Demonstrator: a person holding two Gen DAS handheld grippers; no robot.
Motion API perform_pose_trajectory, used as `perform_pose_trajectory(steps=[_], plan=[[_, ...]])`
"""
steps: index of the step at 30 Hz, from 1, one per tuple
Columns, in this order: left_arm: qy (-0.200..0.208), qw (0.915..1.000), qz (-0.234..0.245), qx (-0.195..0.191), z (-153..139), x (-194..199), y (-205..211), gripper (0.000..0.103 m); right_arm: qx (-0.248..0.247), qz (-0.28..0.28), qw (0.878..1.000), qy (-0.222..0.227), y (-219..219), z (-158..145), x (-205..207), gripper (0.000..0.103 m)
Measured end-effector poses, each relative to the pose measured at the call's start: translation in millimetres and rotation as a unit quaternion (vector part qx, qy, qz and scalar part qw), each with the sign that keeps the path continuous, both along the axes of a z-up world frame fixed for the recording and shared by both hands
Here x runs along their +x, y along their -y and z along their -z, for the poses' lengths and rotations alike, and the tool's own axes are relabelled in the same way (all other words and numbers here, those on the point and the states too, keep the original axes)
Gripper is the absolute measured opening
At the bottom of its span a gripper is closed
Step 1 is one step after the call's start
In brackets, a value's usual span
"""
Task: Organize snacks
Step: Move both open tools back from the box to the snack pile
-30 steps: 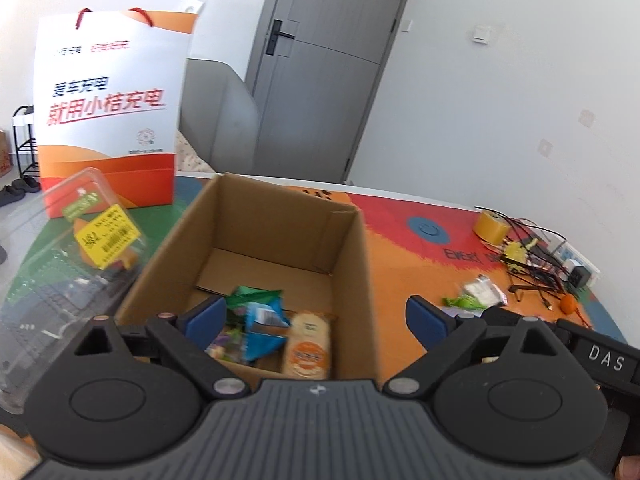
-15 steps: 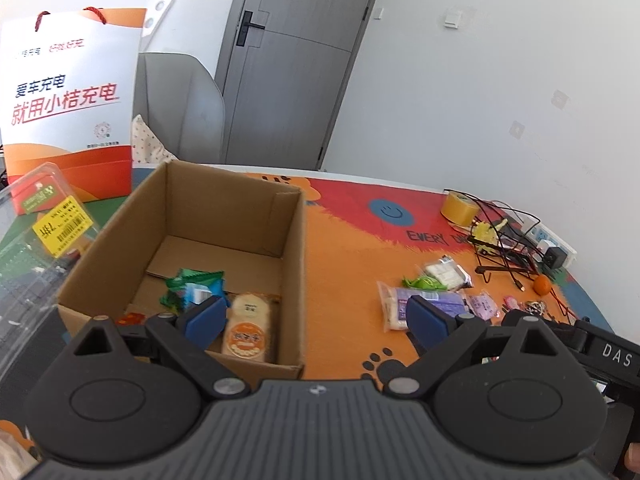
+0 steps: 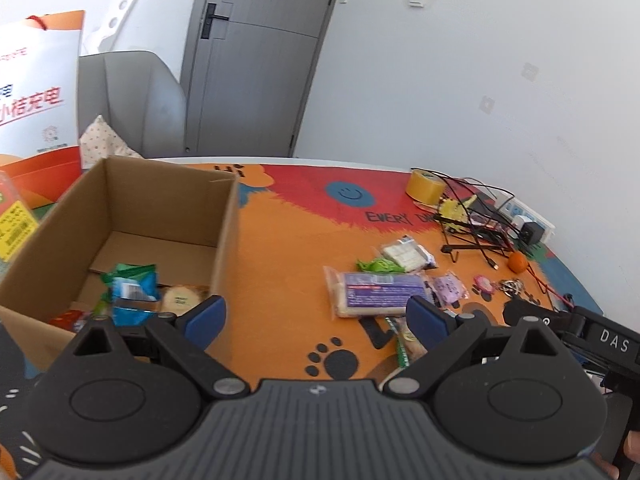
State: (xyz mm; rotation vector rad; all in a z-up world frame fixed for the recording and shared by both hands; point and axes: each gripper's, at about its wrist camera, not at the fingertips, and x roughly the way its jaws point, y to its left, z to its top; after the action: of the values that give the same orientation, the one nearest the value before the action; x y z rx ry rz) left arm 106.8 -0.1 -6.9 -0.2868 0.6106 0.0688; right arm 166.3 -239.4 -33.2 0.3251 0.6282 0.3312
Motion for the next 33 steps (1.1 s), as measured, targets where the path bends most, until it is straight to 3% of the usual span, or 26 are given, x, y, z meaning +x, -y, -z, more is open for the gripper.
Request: perform_pose_trajectory(steps=[13, 25, 33], plan=[[-0.020, 0.9993, 0.029, -0.010, 16.5, 28.0, 32.2, 0.096, -0.003, 0.026, 1.000, -0.010, 28.1, 16.8, 10.9, 0.094], [-0.046, 0.9978, 0.048, 0.000, 39.6, 58.0, 71.6, 0.096, 0.015, 0.029, 0.999, -0.024, 56.4, 39.1, 26.0, 0.069], [-0.061, 0.9969, 0.050, 0.010, 53.5, 75.3, 91.4, 0.096, 0.022, 0.026, 0.999, -0.028, 67.9, 50.0, 33.7, 0.063]])
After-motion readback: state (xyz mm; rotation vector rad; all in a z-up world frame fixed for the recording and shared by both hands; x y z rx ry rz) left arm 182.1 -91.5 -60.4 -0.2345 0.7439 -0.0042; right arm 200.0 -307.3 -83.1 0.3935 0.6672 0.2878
